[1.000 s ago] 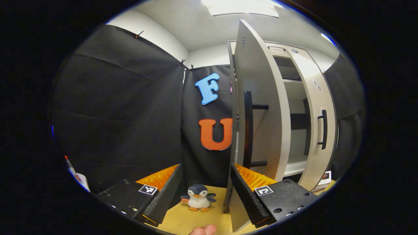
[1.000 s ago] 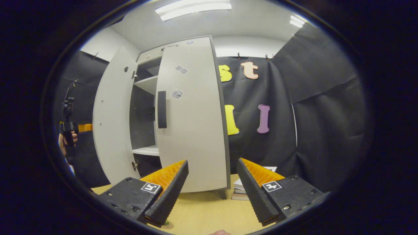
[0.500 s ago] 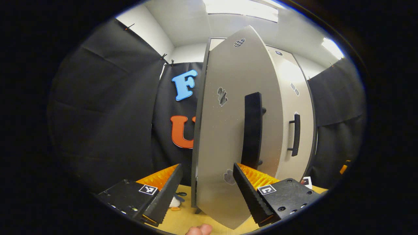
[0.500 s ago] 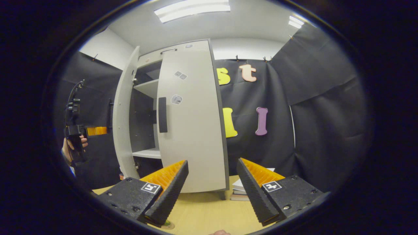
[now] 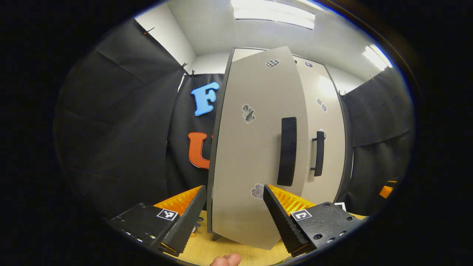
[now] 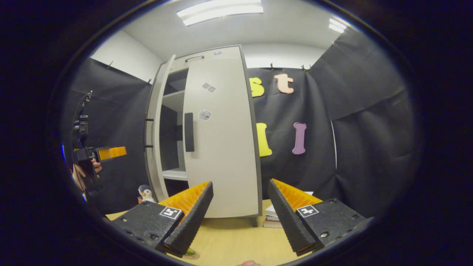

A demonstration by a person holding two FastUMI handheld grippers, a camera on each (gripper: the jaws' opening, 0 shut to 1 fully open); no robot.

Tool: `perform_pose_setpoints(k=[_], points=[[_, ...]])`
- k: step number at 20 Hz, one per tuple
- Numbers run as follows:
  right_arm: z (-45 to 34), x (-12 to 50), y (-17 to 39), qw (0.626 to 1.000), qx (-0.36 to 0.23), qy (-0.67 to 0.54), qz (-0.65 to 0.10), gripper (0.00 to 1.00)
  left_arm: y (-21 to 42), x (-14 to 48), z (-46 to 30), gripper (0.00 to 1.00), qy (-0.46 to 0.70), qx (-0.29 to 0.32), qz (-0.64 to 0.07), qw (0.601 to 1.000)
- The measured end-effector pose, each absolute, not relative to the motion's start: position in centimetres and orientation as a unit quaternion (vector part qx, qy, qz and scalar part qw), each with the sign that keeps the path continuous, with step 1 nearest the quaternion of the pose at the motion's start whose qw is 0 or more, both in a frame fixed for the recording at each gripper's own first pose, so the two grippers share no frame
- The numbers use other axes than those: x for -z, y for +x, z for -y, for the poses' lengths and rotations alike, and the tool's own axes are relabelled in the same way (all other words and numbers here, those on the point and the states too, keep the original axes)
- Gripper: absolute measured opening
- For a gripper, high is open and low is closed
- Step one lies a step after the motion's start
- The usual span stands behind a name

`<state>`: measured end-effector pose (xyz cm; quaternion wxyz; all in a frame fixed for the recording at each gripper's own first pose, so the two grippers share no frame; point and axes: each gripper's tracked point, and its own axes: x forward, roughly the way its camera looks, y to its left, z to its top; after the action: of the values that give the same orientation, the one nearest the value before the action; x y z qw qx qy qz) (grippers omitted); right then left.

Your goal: Grasp the bottle in the cabinet with the left hand and place it on the coaster, then close the right door with the right hand and the left door with the left hand.

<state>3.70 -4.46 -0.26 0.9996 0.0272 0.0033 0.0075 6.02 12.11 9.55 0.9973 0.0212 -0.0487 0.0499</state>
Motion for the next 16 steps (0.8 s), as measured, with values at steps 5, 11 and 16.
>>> perform_pose_setpoints(k=[5, 11, 16], points=[[2.8, 0.1, 4.2, 0.999, -0.030, 0.033, -0.007, 0.98, 3.5, -7.9, -9.5, 0.99, 0.010, -0.043, 0.055, 0.998], [1.2, 0.5, 4.1, 0.998, -0.053, 0.044, -0.014, 0.98, 1.0, -4.7, -9.3, 0.95, 0.000, -0.069, 0.060, 0.996], [0.7, 0.8, 4.2, 0.996, -0.063, 0.056, -0.018, 0.98, -0.4, -1.7, -8.5, 0.95, 0.010, -0.076, 0.050, 0.996]])
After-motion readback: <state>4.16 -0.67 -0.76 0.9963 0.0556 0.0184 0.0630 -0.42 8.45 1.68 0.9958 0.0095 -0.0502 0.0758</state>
